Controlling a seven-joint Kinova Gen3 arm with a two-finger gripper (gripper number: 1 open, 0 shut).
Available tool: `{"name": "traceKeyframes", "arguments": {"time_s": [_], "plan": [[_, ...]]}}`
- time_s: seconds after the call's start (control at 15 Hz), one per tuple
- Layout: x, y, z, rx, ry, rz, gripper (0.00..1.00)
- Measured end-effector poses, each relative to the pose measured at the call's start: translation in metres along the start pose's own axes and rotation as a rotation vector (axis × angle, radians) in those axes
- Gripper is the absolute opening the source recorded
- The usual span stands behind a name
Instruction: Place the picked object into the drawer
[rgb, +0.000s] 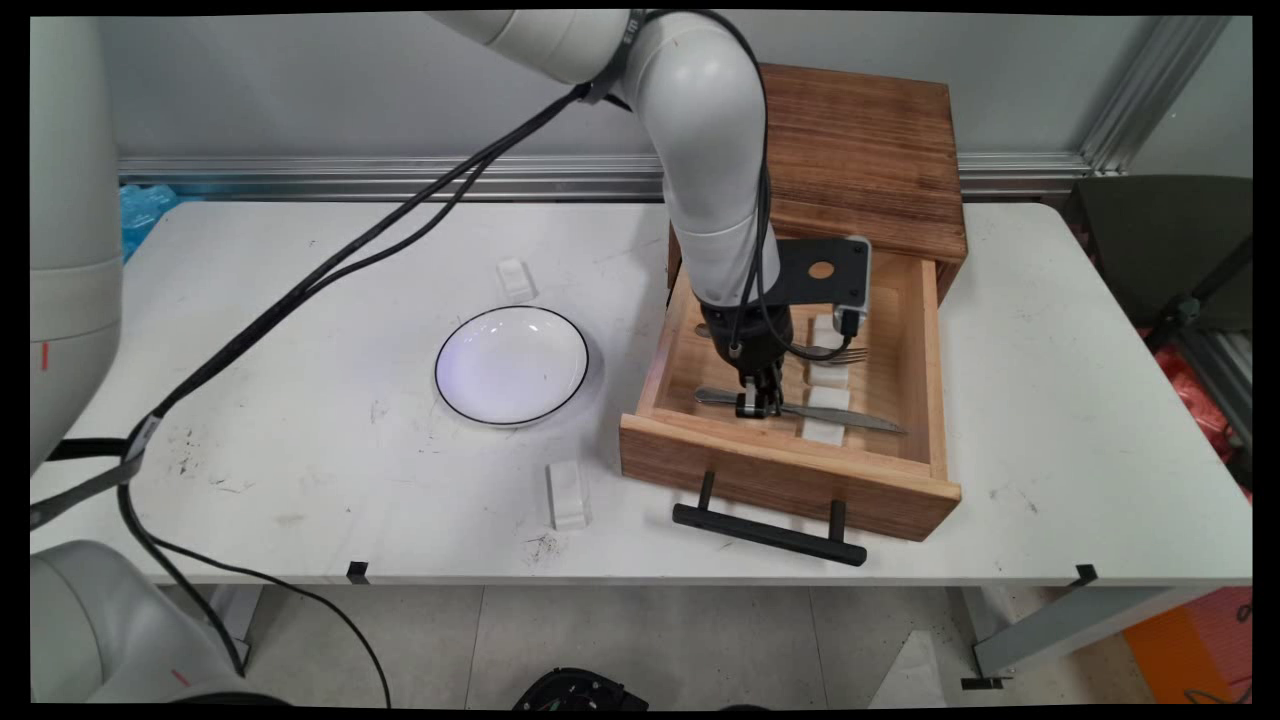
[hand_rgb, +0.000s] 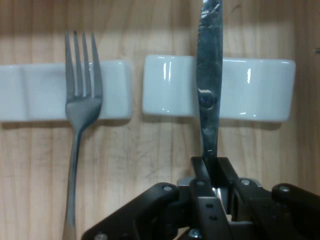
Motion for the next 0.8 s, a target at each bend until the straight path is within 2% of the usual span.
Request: {"name": "traceKeyframes", "arguments": {"time_s": [0.2, 0.27, 0.8], "plan": [[-0.001, -0.002, 0.007, -0.001, 0.005, -0.007, 0.0], [-0.001, -0.003, 0.009, -0.001, 0.008, -0.009, 1.0], [0.001, -0.008, 0.008, -0.001, 0.04, -0.005, 1.0]]}}
